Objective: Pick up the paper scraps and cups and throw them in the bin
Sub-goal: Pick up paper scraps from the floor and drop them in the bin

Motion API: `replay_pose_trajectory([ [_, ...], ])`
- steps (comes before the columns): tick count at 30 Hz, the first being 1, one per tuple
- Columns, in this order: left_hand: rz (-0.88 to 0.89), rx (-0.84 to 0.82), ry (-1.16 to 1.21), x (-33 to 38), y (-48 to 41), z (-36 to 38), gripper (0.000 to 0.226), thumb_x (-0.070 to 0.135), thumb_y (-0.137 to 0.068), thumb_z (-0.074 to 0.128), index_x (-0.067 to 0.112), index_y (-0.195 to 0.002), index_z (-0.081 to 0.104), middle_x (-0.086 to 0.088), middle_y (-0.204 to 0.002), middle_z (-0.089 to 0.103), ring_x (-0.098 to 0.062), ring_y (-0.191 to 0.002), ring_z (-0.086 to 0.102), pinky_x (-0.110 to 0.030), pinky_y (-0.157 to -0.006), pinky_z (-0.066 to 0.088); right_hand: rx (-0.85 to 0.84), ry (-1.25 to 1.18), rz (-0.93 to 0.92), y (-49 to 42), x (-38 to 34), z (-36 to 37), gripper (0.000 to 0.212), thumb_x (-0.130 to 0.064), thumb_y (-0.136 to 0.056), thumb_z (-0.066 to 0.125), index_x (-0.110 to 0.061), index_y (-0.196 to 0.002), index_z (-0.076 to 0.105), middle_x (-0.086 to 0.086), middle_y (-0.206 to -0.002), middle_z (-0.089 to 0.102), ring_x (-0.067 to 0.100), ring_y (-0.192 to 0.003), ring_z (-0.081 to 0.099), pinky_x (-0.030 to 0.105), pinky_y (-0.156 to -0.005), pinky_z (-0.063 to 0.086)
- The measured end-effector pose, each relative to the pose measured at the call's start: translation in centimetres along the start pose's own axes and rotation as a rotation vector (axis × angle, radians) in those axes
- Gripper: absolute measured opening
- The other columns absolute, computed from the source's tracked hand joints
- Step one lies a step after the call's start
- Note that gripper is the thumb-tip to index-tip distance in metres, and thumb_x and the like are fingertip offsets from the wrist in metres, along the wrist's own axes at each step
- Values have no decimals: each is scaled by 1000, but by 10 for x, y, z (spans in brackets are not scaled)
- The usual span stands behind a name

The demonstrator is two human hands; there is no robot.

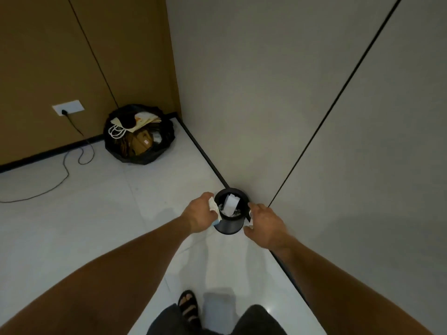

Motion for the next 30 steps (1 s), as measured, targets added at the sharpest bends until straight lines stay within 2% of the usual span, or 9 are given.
replay_pose_trajectory([
  [6, -47, -129, -89, -9, -101, -6, 59, 15, -91, 58, 15, -145, 32, -14, -140, 47, -31, -125, 48, -31, -101, 39, -60, -92, 91, -75, 10, 22, 75, -40, -92, 57, -16, -153, 20, 6, -146, 39, 25, -131, 40, 35, -107, 40],
  [13, -107, -265, -129, -22, -230, 36, 61, 18, -92, 53, 17, -147, 27, -15, -141, 45, -31, -126, 46, -35, -104, 40, -145, -192, 144, -200, 48, 70, 74, -42, -90, 60, -20, -150, 23, 1, -148, 39, 21, -133, 39, 33, -106, 38],
  [16, -123, -296, -134, -43, -290, 61, 61, 19, -90, 55, 16, -144, 28, -13, -136, 48, -28, -119, 50, -34, -95, 45, -170, -232, 163, -261, 69, 101, 69, -41, -88, 62, -21, -146, 31, 1, -143, 44, 19, -130, 44, 32, -104, 41],
  [18, -125, -290, -136, -61, -329, 81, 53, 20, -91, 53, 15, -140, 32, -12, -129, 53, -23, -106, 53, -32, -86, 46, -179, -247, 184, -297, 87, 126, 67, -39, -88, 63, -20, -145, 34, 1, -139, 48, 19, -127, 47, 31, -102, 44],
  [19, -130, -287, -131, -72, -349, 93, 52, 21, -91, 53, 14, -139, 33, -12, -127, 54, -23, -106, 54, -32, -87, 47, -188, -244, 191, -315, 96, 143, 66, -38, -88, 64, -19, -144, 35, 1, -138, 49, 19, -126, 48, 30, -101, 44],
  [22, -141, -309, -116, -106, -403, 138, 58, 22, -92, 54, 13, -143, 29, -14, -131, 53, -31, -116, 53, -37, -93, 47, -226, -236, 230, -361, 125, 201, 65, -37, -88, 65, -19, -142, 35, 2, -135, 50, 20, -123, 49, 29, -95, 44],
  [25, -112, -327, -100, -133, -452, 185, 56, 22, -93, 56, 9, -142, 31, -15, -130, 55, -31, -117, 54, -41, -97, 46, -227, -261, 309, -394, 150, 261, 64, -38, -87, 65, -20, -141, 36, 3, -133, 50, 23, -120, 52, 31, -91, 46],
  [30, -105, -385, -153, -182, -491, 227, 81, 25, -85, 67, 16, -149, 18, -16, -133, 50, -34, -120, 52, -45, -97, 48, -178, -302, 431, -416, 175, 324, 76, -43, -86, 65, -19, -147, 26, 6, -144, 40, 28, -128, 45, 39, -97, 45],
])
Point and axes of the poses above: each hand's wrist, its own y-axis away from the middle knuckle, its own z-axis out of the palm, x = y × z, the point moved 8 cm from there along -y, towards the middle knuckle
